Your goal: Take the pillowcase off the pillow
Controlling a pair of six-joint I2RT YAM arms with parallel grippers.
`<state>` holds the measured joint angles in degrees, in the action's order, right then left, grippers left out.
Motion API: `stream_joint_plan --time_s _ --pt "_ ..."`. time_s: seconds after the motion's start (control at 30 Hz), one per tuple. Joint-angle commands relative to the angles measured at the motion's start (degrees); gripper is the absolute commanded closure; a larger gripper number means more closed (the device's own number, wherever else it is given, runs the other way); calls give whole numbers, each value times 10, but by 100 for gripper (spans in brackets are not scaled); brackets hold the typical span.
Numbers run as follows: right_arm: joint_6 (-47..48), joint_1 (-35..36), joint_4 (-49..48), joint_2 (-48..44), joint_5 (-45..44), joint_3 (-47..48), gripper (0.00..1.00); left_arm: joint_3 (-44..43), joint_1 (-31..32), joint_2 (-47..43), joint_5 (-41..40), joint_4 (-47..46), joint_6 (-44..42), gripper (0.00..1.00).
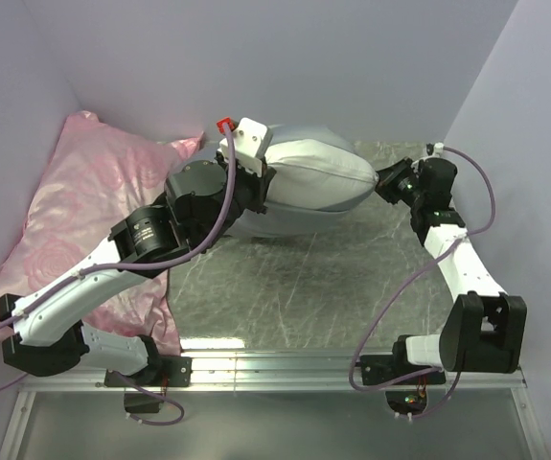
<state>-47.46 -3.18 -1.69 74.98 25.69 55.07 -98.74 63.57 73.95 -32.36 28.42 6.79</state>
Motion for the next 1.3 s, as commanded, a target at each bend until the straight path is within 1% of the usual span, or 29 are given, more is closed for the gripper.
stream_joint_plan --time_s 0.0,0.03,0.07,0.1,0.17,0.27,0.33,0.4,0.47,0.53,0.6,0.73,0.9,1.07,1.17,1.27 --pt "-10 -6 -50 36 -31 -38 100 -71 -2 -35 -50 -123 15 100" --pt "-16 -4 -66 45 -20 -45 100 -73 -2 -34 -51 -127 16 100" --pt "-33 -3 -119 47 -4 -56 100 -73 -2 -31 -52 -130 17 100" --pt "-44 -2 -146 48 20 -81 98 -75 -2 -29 -57 -132 18 100" --pt "-61 4 -192 49 29 -98 98 -76 -2 -24 -66 -143 18 100" --pt "-54 20 -189 59 20 -106 98 -81 -2 -17 -82 -159 16 100" --pt "-58 28 -208 73 27 -116 97 -94 -2 -14 -79 -165 16 100" --pt "-79 28 -261 83 37 -137 97 -116 -2 -4 -77 -166 15 100" --pt "-97 47 -307 97 50 -149 95 -127 -1 7 -77 -165 13 100" --pt "-106 54 -333 113 57 -160 96 -135 -1 12 -77 -169 10 100" --pt "-107 65 -350 120 52 -166 96 -137 -1 15 -82 -178 9 100" --pt "-94 82 -335 149 36 -156 95 -138 -1 18 -85 -193 6 100" --pt "-102 111 -379 177 24 -165 91 -139 -1 23 -88 -210 6 100" --pt "-83 157 -378 209 -3 -162 84 -150 -1 37 -87 -224 3 100" --pt "-93 171 -416 232 -6 -174 82 -160 -1 45 -86 -229 -1 100" --pt "-94 172 -419 238 -3 -185 78 -155 -1 50 -93 -229 -4 100"
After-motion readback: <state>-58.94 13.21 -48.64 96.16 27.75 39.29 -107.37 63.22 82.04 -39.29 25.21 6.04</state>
